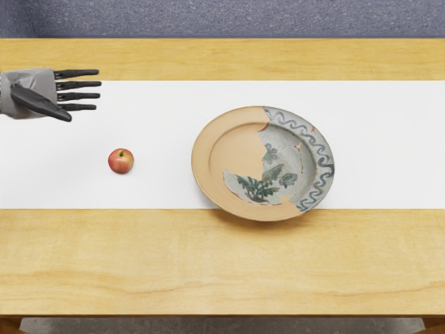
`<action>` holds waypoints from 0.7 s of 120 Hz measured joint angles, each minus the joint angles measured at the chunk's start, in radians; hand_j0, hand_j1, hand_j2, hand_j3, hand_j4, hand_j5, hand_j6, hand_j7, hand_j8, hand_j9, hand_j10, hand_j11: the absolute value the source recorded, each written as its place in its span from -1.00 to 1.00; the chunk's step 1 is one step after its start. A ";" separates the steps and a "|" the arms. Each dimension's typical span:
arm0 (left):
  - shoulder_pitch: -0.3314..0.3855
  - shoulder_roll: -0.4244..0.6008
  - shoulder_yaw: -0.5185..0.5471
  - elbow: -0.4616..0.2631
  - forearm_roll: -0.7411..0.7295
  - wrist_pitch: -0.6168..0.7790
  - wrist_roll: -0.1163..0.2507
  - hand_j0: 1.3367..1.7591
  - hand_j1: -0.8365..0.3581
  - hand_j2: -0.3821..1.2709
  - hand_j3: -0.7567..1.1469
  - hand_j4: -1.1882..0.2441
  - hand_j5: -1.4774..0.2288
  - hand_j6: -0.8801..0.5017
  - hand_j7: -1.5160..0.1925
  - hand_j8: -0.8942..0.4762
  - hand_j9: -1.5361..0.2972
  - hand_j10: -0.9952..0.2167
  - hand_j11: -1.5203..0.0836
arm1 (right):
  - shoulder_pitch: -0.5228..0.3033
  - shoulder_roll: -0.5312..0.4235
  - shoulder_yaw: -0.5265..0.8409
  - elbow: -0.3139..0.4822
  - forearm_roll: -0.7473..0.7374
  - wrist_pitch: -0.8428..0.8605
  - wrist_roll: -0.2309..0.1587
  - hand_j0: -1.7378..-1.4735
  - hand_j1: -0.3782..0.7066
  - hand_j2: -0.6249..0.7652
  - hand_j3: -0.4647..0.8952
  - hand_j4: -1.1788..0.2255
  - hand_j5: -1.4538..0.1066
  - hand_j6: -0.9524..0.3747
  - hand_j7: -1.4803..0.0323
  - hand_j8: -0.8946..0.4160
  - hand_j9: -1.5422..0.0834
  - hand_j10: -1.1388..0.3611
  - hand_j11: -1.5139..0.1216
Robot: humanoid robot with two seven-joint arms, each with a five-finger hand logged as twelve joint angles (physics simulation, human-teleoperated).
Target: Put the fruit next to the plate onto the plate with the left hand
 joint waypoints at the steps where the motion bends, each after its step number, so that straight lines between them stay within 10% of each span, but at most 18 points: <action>1: 0.000 0.000 0.000 0.000 0.000 0.000 0.000 0.52 0.94 -0.53 -0.20 0.63 0.70 0.24 0.74 0.27 0.64 0.60 0.86 | 0.000 0.000 0.000 0.000 0.000 0.000 0.000 -0.40 -0.95 -0.10 -0.32 0.68 0.86 0.43 0.96 0.36 0.90 0.52 0.85; 30: 0.000 -0.036 0.030 -0.101 0.041 0.000 0.000 0.52 0.94 -0.53 -0.20 0.63 0.70 0.24 0.74 0.27 0.64 0.61 0.86 | 0.001 0.000 0.002 0.000 -0.001 0.000 0.000 -0.40 -0.95 -0.10 -0.32 0.68 0.86 0.43 0.96 0.36 0.90 0.52 0.85; 59: -0.020 -0.035 0.039 -0.440 0.510 0.021 0.000 0.52 0.93 -0.53 -0.20 0.62 0.69 0.23 0.73 0.27 0.64 0.60 0.85 | 0.003 0.000 0.002 0.000 -0.001 0.000 0.000 -0.40 -0.95 -0.10 -0.32 0.68 0.86 0.43 0.96 0.36 0.90 0.52 0.85; 84: -0.042 -0.145 0.112 -0.507 0.947 0.230 0.000 0.52 0.92 -0.53 -0.20 0.61 0.68 0.22 0.72 0.25 0.63 0.59 0.84 | 0.005 0.000 0.002 0.000 -0.002 0.000 0.000 -0.40 -0.95 -0.10 -0.32 0.68 0.86 0.43 0.96 0.36 0.90 0.52 0.85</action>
